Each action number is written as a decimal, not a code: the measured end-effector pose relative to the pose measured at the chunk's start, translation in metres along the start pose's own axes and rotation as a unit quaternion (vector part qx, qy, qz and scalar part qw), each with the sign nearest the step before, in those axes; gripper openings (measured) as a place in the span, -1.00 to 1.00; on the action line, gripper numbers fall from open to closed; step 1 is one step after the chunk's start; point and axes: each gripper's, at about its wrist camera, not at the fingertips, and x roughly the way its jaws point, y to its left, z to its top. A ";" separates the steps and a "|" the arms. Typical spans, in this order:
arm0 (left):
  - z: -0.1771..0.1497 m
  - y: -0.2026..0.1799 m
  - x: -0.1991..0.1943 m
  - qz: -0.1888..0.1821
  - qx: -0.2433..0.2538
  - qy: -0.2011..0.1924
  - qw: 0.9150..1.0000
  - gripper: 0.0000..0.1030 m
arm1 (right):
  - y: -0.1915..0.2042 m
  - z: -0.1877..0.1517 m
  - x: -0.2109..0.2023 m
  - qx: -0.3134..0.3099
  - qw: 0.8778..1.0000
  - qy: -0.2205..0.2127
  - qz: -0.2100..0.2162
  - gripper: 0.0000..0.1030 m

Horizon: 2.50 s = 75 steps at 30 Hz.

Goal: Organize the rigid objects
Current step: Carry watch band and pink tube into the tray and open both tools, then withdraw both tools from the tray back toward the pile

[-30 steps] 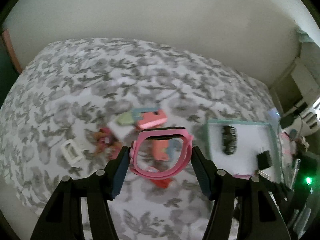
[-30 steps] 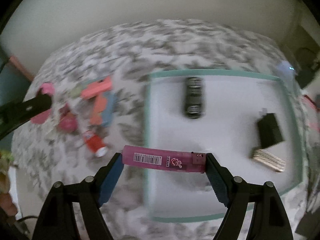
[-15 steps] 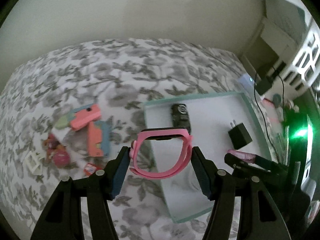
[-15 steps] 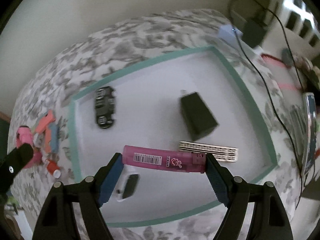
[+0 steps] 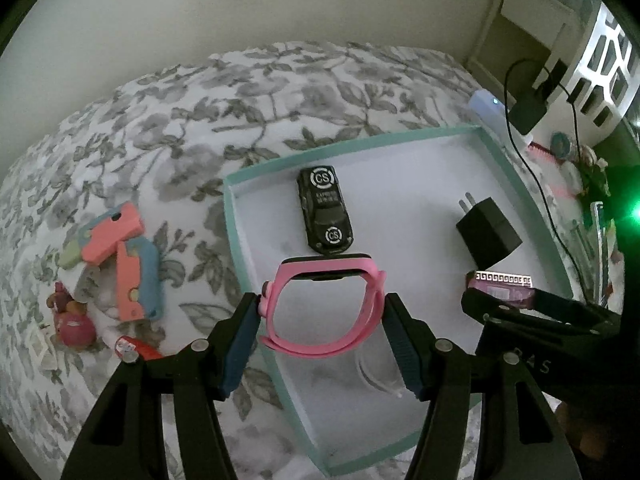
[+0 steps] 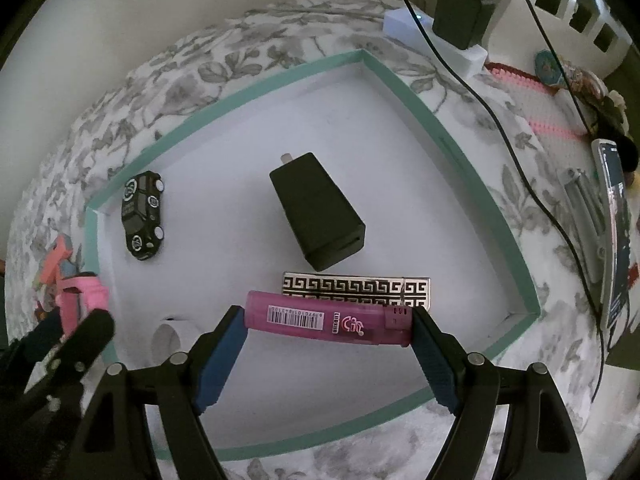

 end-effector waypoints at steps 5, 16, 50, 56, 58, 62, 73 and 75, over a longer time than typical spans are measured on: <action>-0.001 0.000 0.007 -0.002 -0.001 0.008 1.000 0.25 | 0.004 0.002 0.003 -0.007 1.000 0.000 -0.007 0.62; 0.001 0.018 0.003 -0.001 -0.037 0.013 0.999 0.53 | 0.012 0.001 0.003 -0.020 1.000 -0.005 -0.002 0.62; -0.005 0.137 -0.031 0.041 -0.228 -0.040 0.972 0.91 | 0.023 -0.002 -0.006 -0.033 0.998 -0.049 0.025 1.00; -0.013 0.163 -0.037 0.041 -0.268 -0.044 0.962 0.91 | 0.038 -0.005 -0.016 -0.056 0.996 -0.062 0.030 1.00; -0.017 0.176 -0.043 0.043 -0.284 -0.050 0.956 0.91 | 0.047 -0.008 -0.020 -0.067 0.995 -0.067 0.037 1.00; -0.025 0.206 -0.059 0.059 -0.312 -0.067 0.946 0.91 | 0.067 -0.011 -0.027 -0.085 0.992 -0.076 0.056 1.00; -0.070 0.298 -0.100 0.115 -0.393 -0.087 0.908 0.91 | 0.163 -0.040 -0.045 -0.191 0.969 -0.104 0.115 1.00; -0.078 0.310 -0.102 0.118 -0.410 -0.085 0.901 0.91 | 0.182 -0.048 -0.041 -0.208 0.966 -0.096 0.121 1.00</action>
